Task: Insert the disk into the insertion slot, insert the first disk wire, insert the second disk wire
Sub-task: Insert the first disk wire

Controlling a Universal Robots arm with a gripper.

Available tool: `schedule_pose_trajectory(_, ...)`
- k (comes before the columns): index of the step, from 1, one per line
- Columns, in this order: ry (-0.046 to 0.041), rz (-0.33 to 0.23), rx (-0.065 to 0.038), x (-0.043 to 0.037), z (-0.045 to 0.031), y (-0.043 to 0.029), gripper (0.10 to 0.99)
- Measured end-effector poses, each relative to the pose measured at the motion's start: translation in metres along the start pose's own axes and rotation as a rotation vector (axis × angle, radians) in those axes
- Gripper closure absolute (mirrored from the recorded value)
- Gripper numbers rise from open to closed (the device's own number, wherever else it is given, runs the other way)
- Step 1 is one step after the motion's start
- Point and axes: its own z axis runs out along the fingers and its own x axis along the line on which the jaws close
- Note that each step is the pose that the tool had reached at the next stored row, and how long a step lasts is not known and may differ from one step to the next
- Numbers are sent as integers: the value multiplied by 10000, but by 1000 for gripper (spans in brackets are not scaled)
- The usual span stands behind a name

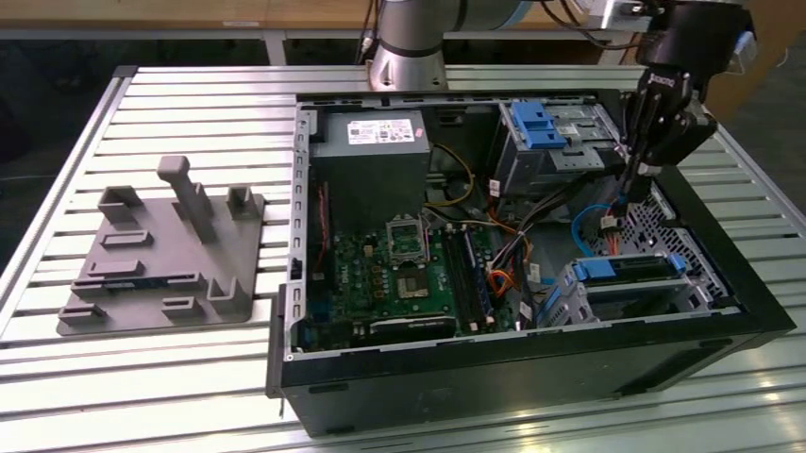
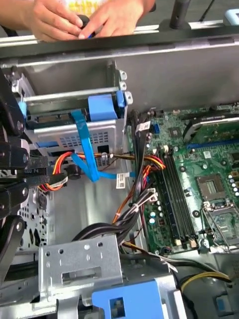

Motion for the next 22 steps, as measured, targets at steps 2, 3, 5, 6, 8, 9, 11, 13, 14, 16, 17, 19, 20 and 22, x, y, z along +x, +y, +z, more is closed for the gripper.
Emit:
schedule_pose_trajectory(2, -28, 2, 6, 44, -26, -1, 922)
schedule_pose_trajectory(3, -56, 1, 6, 63, -36, -1, 922)
schedule_pose_trajectory(5, -142, -4, -3, 97, -46, 0, 922)
schedule_pose_trajectory(6, -161, -5, -5, 119, -45, 0, 922)
schedule_pose_trajectory(8, -163, -5, -5, 167, -27, 6, 922)
schedule_pose_trajectory(9, -163, -5, -4, 192, -16, 8, 922)
schedule_pose_trajectory(11, -163, -4, -2, 250, 9, 13, 922)
schedule_pose_trajectory(13, -164, -5, 1, 301, 32, 17, 922)
schedule_pose_trajectory(14, -164, -5, 2, 328, 43, 18, 922)
schedule_pose_trajectory(16, -163, -5, 3, 388, 70, 19, 922)
schedule_pose_trajectory(17, -164, -5, 2, 422, 85, 18, 922)
schedule_pose_trajectory(19, -167, -5, 2, 488, 116, 13, 922)
schedule_pose_trajectory(20, -193, -4, 9, 509, 128, 10, 922)
schedule_pose_trajectory(22, -300, 2, 55, 527, 140, 6, 922)
